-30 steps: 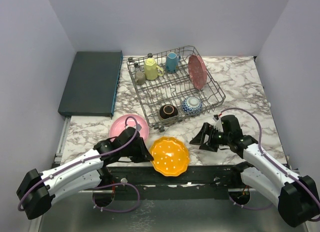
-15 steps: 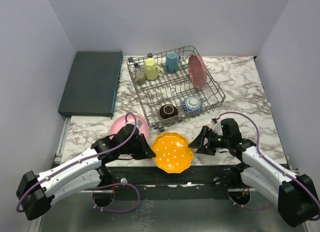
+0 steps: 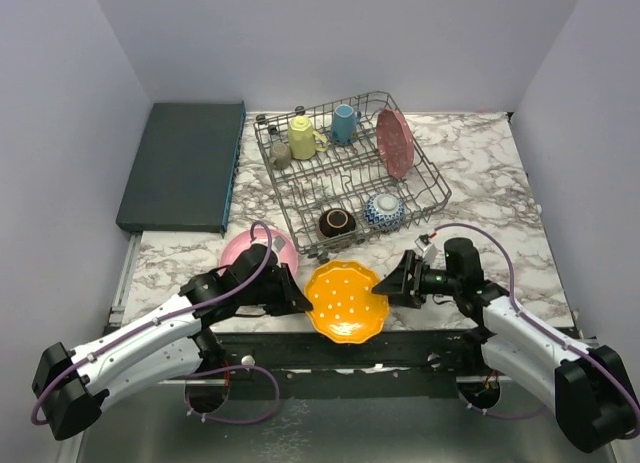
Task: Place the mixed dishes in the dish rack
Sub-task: Pick up the plate at the center of the board, then insert the plate into the dish rack.
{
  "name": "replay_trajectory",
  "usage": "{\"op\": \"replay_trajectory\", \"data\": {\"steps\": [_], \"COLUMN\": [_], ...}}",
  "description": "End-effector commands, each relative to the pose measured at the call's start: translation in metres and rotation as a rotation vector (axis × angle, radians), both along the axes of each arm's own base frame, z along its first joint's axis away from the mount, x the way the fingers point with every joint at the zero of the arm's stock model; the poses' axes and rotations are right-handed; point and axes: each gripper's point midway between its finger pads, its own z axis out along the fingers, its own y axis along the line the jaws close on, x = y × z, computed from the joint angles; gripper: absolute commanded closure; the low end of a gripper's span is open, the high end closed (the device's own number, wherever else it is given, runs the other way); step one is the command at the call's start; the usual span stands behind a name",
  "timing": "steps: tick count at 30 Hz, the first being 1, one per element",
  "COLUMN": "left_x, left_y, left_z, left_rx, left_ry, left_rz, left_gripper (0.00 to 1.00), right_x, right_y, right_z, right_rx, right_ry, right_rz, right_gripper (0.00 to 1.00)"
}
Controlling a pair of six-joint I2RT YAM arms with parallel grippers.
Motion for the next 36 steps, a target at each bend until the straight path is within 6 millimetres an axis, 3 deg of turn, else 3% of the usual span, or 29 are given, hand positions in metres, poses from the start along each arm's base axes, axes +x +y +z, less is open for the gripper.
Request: {"op": "replay_trajectory", "data": {"steps": [1, 15, 20, 29, 36], "left_x": [0.006, 0.009, 0.009, 0.012, 0.013], "left_y": [-0.026, -0.029, -0.03, -0.03, -0.03], "left_z": [0.065, 0.068, 0.066, 0.058, 0.053], "left_rx": [-0.204, -0.211, -0.211, -0.189, -0.172], "left_ry": [-0.113, -0.126, -0.122, -0.118, -0.118], "left_rz": [-0.052, -0.052, -0.054, -0.046, -0.047], "left_gripper": [1.0, 1.0, 1.0, 1.0, 1.0], "right_x": [-0.003, -0.004, -0.004, -0.006, -0.006], "right_y": [0.008, 0.016, 0.017, 0.019, 0.019], "right_z": [0.015, 0.037, 0.043, 0.062, 0.067], "right_rx": [0.086, 0.201, 0.23, 0.28, 0.281], "right_ry": [-0.026, -0.058, -0.073, -0.12, -0.139], "right_rz": [0.044, 0.074, 0.082, 0.098, 0.102], "right_gripper": [0.21, 0.25, 0.31, 0.46, 0.67]}}
